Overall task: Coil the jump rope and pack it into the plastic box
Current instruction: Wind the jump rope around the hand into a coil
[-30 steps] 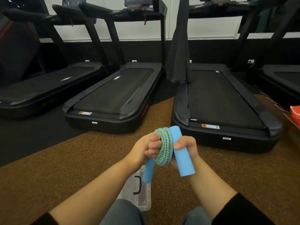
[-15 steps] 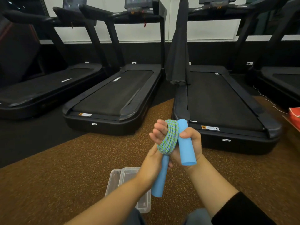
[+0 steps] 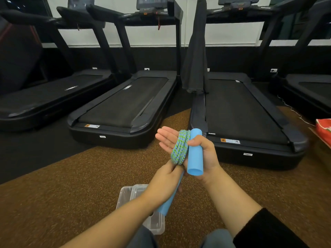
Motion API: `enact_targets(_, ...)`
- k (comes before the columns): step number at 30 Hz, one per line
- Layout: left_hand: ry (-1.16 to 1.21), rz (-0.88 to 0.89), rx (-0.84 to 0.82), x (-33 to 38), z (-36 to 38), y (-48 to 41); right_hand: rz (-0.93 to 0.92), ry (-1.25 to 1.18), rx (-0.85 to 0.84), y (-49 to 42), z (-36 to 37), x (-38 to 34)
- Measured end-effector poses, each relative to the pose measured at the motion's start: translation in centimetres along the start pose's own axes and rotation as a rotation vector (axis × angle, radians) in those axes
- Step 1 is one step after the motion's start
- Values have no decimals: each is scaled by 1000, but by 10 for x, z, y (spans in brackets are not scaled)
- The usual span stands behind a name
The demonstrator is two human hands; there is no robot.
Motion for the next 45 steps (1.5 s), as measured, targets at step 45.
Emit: enact_targets(45,189,126,9,13,4,16,366,230,-195,37,34,-5)
Point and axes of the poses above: each hand's wrist, its own y-axis away from the middle knuckle, its own z-axis out of the palm, x = y × z, the point moved 7 cm from there along -y, towards the middle knuckle, and after that the axes turned 10 degrees about x, right-handed, at the moved point
